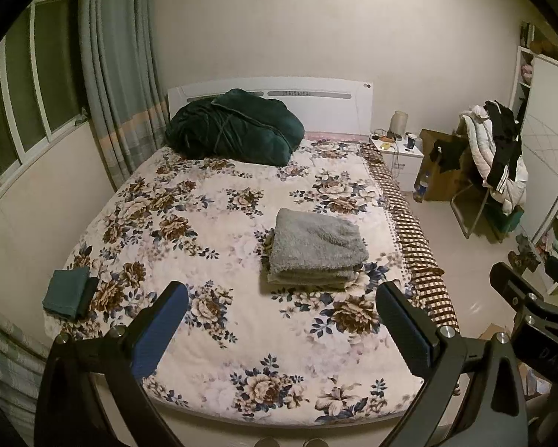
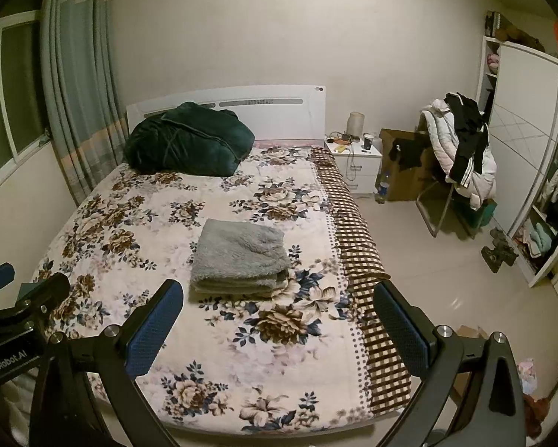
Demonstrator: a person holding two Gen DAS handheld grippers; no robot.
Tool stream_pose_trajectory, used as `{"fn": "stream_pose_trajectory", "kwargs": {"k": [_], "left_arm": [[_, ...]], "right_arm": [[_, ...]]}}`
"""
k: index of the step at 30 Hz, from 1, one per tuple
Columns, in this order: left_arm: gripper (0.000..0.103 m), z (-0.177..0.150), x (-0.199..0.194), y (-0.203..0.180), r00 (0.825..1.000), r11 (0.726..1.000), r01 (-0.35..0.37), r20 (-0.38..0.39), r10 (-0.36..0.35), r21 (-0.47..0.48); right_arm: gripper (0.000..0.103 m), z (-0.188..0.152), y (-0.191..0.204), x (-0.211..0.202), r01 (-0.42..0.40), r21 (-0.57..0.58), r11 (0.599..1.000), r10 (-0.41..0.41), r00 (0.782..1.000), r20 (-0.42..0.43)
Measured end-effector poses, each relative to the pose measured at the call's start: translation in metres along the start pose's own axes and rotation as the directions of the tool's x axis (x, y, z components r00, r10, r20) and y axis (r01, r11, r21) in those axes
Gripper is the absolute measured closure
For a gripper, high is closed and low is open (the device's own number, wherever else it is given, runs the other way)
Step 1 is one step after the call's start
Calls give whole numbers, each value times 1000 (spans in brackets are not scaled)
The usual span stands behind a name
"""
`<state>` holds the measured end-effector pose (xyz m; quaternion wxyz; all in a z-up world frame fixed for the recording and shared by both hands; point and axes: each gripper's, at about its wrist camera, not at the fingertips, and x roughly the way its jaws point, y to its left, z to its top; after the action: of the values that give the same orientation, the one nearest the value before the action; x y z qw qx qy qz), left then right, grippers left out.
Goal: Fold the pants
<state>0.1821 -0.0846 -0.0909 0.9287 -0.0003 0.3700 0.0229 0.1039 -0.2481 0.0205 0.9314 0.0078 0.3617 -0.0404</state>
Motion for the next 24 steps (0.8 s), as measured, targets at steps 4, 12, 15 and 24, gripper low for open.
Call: {"fn": "stream_pose_trajectory", "kwargs": {"k": [4,12,15,24], "left_arm": [[0,1,-2,5,1000,1000,-3,6,3,-3],[0,2,-2,6,1000,1000,-7,7,7,-2],[0,2,-4,7,1000,1000,-11,10,11,-4],[0,-3,-11,11,999,999,-31,26,31,-10]], "right_arm": [[0,3,2,-2,-3,-2,1000,3,1000,6],[0,12,11,-4,-12,-11,1000,12,1000,7],[0,13,13,-5,-13,-10,1000,13,1000,9],[0,14,18,-5,-24,-10,1000,25,1000,13]]}}
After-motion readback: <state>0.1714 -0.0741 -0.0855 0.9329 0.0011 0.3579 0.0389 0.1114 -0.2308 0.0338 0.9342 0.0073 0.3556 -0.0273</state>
